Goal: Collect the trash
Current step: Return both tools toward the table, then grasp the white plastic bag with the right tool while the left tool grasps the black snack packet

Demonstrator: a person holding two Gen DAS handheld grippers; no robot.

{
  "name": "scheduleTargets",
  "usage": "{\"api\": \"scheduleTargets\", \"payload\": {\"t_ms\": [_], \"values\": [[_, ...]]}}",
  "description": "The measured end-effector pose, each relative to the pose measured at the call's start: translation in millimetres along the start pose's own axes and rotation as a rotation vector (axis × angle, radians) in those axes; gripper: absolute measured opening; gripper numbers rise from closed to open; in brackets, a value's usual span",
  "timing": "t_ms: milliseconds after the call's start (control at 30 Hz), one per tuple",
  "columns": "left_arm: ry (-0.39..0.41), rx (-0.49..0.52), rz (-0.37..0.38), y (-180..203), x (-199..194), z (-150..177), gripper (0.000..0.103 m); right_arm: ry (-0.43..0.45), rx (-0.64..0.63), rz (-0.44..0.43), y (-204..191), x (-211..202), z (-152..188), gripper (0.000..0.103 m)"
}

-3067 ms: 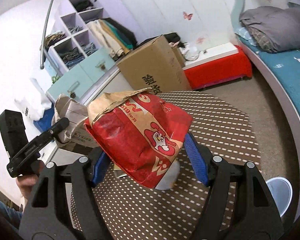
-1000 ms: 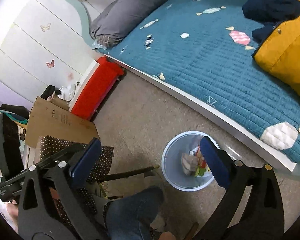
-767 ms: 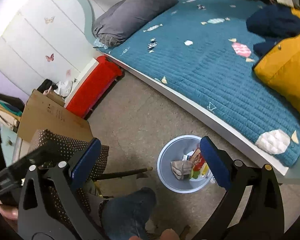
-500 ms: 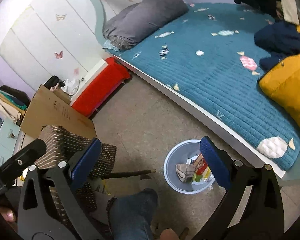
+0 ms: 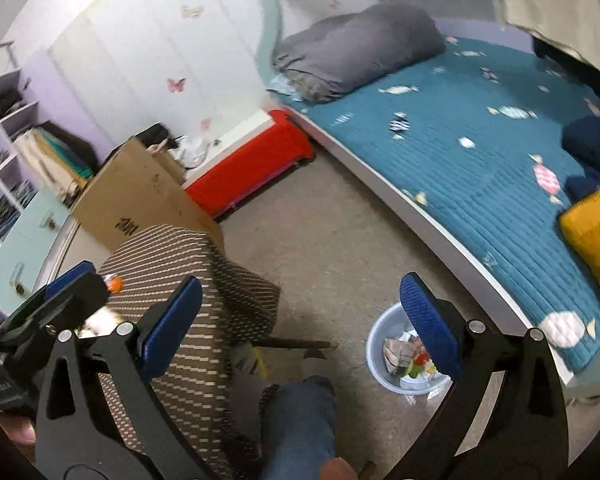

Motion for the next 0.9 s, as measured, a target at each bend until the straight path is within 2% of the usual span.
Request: {"api": "scheduleTargets", "payload": {"t_ms": [267,500,667,900], "values": [[0.061,0.004,-0.074,-40.8,-43.8,0.9,0.096,0.022,-0.129,-0.063,-74.6,-10.1,-6.5,0.097],[0.105,-0.044,-0.143,-92.4,-85.3,6.9,0.096,0.006,-0.208,-0.111,-128.2,-6.3,0.6,0.097],[0.125,-0.089,-0.213,-138.8,-115.9,21.4,0.096,-0.015,-0.264,-0.139,-163.5,0.3,10.6,0.097],[0.113,-0.143,-0.297,-201.0,-150.2,55.2,0.096,-0.074,-0.332,-0.183,-210.7,16.6,41.3,0.097]]}}
Point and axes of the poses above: each gripper's, at about its wrist camera, not at the fingertips, and x roughly the way its jaws point, y to its right, z to its underside, the point moved 7 cm from there along x, roughly the way its jaws point, and after that the axes turned 6 degrees about y, right-handed, at the moved point
